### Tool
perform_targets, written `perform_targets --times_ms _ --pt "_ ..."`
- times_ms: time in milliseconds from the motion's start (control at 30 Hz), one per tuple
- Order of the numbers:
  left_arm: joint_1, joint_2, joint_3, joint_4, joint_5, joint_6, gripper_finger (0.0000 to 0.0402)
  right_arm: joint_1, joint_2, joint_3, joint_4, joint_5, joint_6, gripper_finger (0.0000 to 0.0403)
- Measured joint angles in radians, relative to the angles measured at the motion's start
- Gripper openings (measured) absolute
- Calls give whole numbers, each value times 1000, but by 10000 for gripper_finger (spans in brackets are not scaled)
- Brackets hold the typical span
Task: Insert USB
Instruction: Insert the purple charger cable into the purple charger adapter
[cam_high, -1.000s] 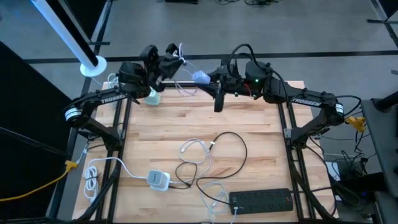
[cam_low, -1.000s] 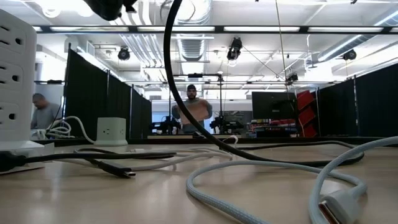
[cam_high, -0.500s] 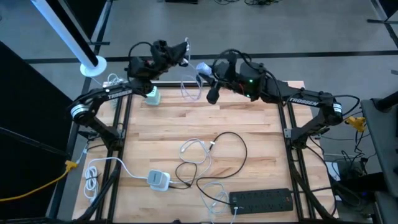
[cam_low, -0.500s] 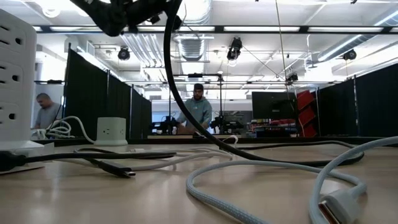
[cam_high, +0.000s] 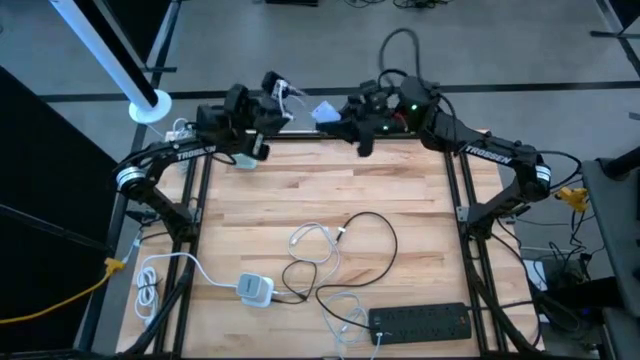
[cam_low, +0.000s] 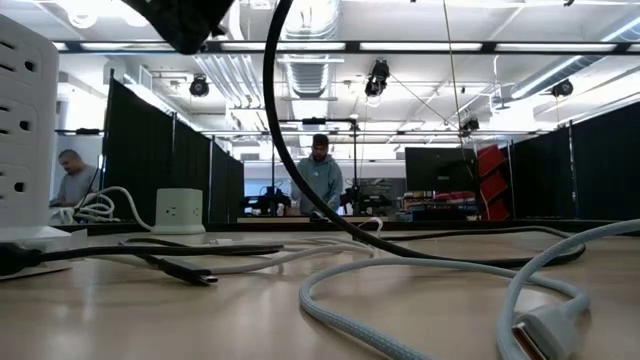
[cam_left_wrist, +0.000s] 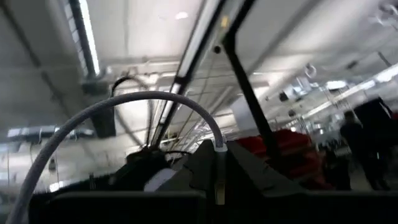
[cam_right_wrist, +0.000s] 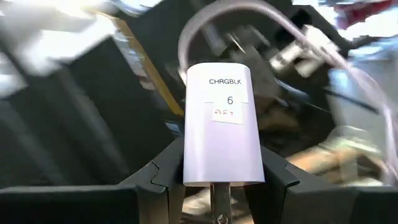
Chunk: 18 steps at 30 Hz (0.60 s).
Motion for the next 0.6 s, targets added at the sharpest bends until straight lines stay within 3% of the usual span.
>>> perform_targets --times_ms 100,233,600 --pt "-33 0 32 -8 19 124 18 -13 11 0 40 -122 62 115" --pt "-43 0 80 -9 20 173 18 -15 31 0 40 -232 72 115" --pt "-87 52 168 -33 100 152 18 18 84 4 111 -322 94 115"
